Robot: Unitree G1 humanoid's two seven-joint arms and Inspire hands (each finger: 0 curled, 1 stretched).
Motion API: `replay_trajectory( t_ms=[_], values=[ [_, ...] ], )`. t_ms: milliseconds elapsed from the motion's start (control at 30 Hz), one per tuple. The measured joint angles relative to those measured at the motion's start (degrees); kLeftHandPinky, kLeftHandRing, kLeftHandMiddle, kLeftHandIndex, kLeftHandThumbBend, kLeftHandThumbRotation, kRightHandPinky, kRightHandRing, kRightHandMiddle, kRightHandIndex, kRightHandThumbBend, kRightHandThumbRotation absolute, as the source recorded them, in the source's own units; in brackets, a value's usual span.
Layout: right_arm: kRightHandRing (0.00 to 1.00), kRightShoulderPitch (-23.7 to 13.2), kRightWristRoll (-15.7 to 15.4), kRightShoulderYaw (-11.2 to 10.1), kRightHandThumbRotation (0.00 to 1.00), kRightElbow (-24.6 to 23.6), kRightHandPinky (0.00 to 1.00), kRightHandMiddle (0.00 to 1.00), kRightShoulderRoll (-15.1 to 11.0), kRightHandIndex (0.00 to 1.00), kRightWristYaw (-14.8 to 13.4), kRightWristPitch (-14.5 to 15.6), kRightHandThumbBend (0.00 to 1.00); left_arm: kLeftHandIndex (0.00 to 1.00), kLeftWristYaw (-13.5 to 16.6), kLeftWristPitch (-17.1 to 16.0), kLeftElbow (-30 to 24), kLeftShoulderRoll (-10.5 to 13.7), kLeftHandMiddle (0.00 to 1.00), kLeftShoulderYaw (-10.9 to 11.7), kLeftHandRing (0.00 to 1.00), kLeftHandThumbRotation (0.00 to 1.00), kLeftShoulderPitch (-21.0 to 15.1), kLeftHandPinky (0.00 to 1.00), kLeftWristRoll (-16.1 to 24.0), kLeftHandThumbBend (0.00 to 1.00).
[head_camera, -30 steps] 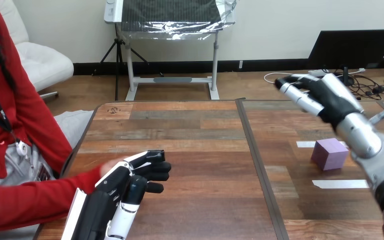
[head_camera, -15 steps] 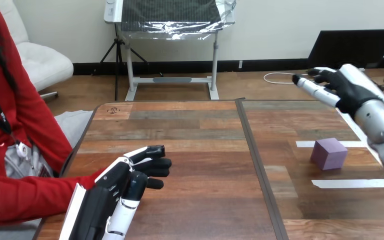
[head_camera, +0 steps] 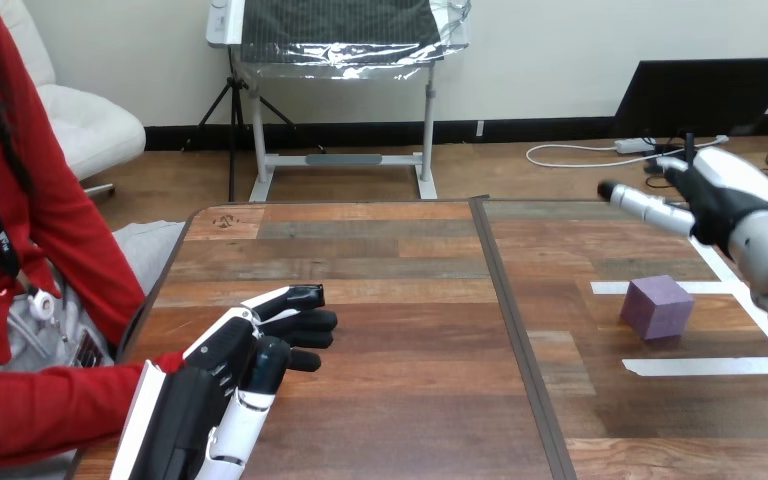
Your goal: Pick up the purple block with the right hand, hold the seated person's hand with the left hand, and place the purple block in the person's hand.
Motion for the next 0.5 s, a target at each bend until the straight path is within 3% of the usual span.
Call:
replay_trajectory(
  t_ms=[100,500],
  values=[
    [0.98,0.09,-0.5,0.59,1.0,0.33,0.9,0.99,0.01,0.96,0.09,0.73,0.75,0.72,0.04,-0.01,0.0,-0.02,0.69,0.28,0.68,0.87,-0.03,0.61,0.33,0.43],
    [0.98,0.63,-0.97,1.89,1.0,0.88,0.92,0.99,0.0,0.96,0.37,1.95,0.78,0.72,-0.14,-0.18,0.0,-0.01,0.69,0.68,0.67,0.86,-0.12,0.6,0.23,0.44]
  ],
)
